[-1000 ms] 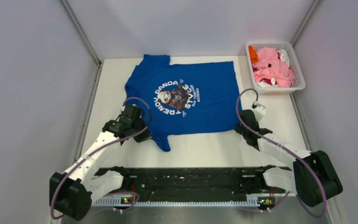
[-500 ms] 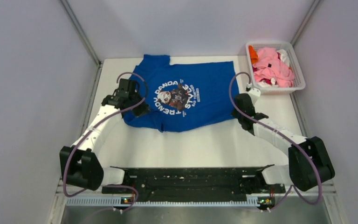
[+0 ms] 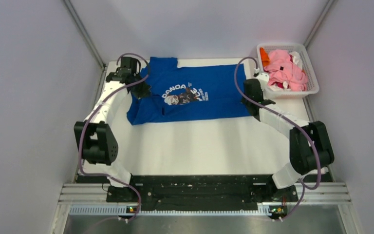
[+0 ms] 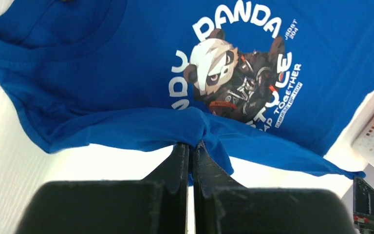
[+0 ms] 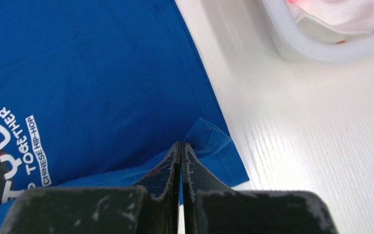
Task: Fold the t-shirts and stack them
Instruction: Fold the flattened tshirt in 1/3 of the way
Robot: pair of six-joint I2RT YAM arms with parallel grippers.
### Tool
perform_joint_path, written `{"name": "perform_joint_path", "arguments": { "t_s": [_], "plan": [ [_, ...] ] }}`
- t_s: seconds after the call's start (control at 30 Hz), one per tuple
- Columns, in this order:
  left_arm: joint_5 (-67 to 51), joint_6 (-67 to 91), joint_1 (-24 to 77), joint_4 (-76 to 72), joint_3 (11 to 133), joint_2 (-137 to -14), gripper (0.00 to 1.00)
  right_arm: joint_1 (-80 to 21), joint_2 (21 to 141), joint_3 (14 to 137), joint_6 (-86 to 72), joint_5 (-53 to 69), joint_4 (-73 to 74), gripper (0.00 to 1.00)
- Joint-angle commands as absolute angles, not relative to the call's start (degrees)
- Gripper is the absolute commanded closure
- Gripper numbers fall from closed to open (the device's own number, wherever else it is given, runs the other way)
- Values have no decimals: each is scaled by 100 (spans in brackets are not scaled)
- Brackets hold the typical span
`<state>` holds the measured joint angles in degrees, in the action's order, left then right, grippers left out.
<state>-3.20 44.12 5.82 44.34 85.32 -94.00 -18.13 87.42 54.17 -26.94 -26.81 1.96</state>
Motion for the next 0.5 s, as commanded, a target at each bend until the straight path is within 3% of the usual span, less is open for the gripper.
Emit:
{"name": "perform_joint_path", "arguments": {
  "t_s": [0.0,0.33,0.47],
  "plan": [
    [-411,4234,458,4647,9265,-10078,100,-1658,9251,5985,-2358,-2609,-161,100],
    [-347,4266,248,4679,10818,-11698,100,-1407,10617,7053,-1986,-2327,-349,100],
    [-240,4116,232,4904,11794,-12574,83,-1390,10998,7358,-1786,-2349,-446,100]
  ]
}}
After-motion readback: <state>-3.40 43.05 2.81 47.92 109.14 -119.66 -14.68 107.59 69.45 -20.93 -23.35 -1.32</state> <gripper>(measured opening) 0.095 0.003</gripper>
